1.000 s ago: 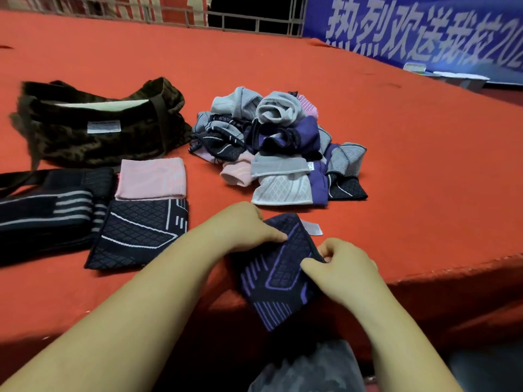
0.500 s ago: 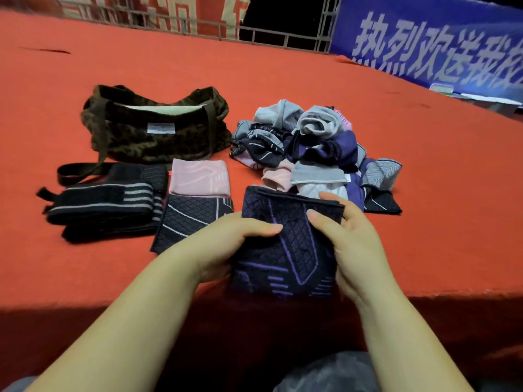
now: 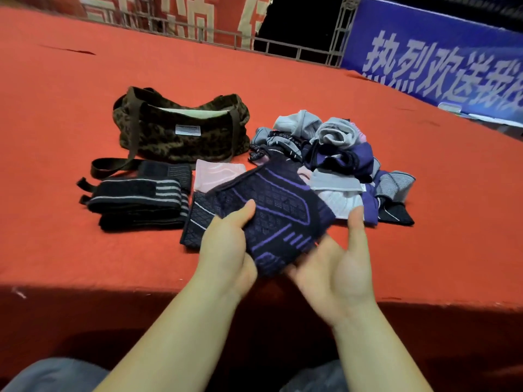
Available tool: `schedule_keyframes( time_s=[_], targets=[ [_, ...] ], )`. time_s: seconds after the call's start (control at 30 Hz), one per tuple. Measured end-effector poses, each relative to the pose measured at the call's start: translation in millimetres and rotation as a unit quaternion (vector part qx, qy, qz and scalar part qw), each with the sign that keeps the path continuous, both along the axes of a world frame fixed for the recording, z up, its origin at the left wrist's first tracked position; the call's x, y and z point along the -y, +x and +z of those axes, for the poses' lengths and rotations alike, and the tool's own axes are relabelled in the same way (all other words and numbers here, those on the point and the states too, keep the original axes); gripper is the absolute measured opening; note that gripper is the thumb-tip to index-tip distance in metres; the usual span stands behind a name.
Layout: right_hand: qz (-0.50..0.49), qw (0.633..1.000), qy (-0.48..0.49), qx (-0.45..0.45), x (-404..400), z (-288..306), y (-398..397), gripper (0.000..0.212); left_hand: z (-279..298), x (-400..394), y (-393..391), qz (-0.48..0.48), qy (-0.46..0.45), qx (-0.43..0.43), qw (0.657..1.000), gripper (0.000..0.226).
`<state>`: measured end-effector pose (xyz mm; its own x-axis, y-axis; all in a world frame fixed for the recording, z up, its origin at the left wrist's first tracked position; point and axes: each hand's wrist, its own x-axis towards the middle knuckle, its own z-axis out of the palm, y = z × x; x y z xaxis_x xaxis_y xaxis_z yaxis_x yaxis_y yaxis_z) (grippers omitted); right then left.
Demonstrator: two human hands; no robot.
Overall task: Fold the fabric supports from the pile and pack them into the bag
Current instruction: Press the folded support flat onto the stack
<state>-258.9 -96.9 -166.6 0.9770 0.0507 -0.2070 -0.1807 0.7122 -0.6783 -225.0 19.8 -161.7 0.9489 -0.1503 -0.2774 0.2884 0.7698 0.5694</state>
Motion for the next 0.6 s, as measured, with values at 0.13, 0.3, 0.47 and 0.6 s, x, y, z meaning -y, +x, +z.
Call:
schedule_keyframes(
  time_s=[0.13,0.3,0.47,0.6],
  targets=[
    [-0.042,0.996,-0.073,0.008,-31,-7,6,0.047,-1,2,-4,0.074,-0.007,0.017,0.997,0.031],
    [-0.203,0.94,-0.273,0.025,-43,-19,26,0.015,-3,-8,-8,0.116,0.046,0.081,0.989,0.037],
    [-0.224,0.85,-0.465,0.107,-31,-13,46,0.017,-5,-34,-1,0.054,0.086,0.109,0.989,0.046],
    [-0.194,0.813,-0.527,0.157,-28,-5,64,0.013,4,-53,16,0.005,0.17,0.067,0.983,0.02]
  ],
)
